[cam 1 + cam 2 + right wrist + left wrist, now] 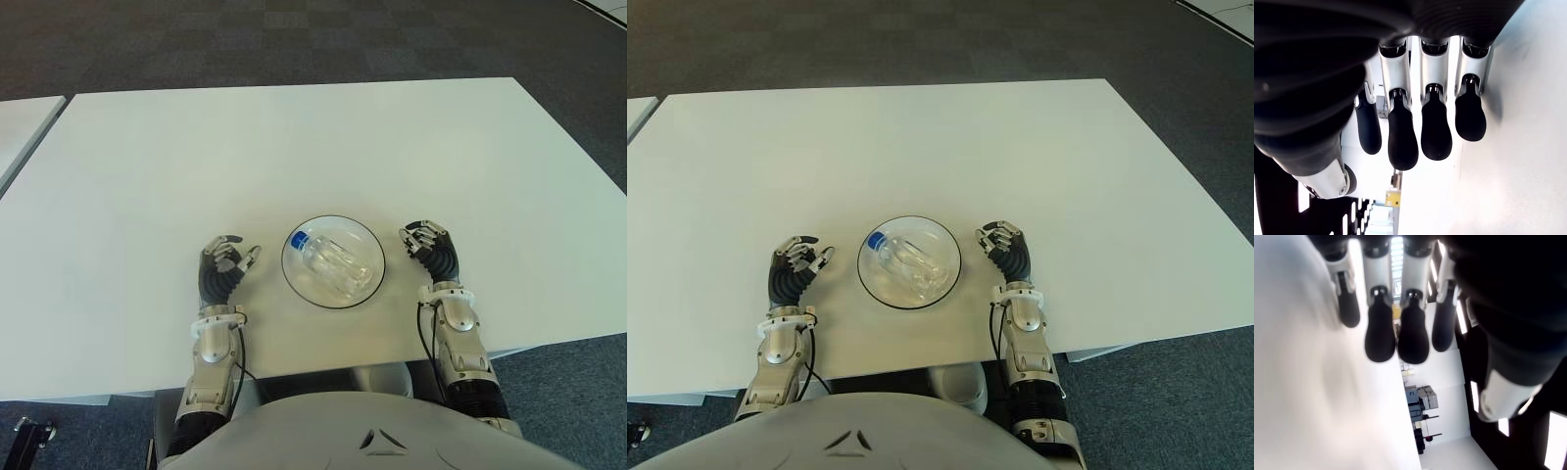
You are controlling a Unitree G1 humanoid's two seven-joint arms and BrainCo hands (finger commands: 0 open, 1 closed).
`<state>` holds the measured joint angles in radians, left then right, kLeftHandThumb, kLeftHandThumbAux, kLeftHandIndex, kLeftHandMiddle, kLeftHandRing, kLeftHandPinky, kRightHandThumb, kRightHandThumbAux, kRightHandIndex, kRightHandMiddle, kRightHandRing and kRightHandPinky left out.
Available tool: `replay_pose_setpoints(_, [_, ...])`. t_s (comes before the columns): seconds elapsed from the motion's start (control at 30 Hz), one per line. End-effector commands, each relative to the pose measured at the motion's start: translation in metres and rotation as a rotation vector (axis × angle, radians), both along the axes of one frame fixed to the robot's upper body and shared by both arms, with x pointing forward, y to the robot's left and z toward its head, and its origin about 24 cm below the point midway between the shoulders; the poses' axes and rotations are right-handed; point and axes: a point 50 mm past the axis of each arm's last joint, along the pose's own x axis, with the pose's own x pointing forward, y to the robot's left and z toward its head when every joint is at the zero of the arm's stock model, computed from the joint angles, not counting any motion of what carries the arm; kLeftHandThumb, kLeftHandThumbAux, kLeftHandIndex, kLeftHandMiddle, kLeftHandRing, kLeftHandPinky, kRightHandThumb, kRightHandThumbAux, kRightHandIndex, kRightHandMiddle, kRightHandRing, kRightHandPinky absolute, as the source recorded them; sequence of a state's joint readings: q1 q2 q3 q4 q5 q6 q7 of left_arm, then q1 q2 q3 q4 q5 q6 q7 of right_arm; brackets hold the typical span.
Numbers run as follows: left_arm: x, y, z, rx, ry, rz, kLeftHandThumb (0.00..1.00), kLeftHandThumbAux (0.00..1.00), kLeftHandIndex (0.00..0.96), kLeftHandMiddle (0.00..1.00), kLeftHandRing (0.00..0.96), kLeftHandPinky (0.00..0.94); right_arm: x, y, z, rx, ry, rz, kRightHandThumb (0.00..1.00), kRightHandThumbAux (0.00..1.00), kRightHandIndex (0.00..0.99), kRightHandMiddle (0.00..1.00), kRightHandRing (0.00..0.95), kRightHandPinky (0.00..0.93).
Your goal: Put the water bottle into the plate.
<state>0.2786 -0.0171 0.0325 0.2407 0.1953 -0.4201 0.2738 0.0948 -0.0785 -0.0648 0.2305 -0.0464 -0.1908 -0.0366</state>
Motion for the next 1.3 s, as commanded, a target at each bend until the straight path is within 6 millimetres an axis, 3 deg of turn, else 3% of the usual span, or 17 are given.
replay_pose_setpoints(0.03, [0.001, -0.001, -0.009, -0.003, 0.051, -0.028, 0.697, 0.719, 0.438, 0.733, 0.716, 0.699, -0.007, 0.000, -0.012, 0.020, 0.080, -0.002, 0.705, 0.729, 0.439, 0.701, 0.688, 0.691])
replay_pose_setpoints(1.3, [0.005, 0.002, -0.022, -0.060, 0.099, -0.090, 0.705, 0.716, 0.436, 0.697, 0.677, 0.653, -0.009, 0.004, -0.010, 0.027, 0.050, 0.007, 0.707, 0.729, 0.438, 0.699, 0.686, 0.693])
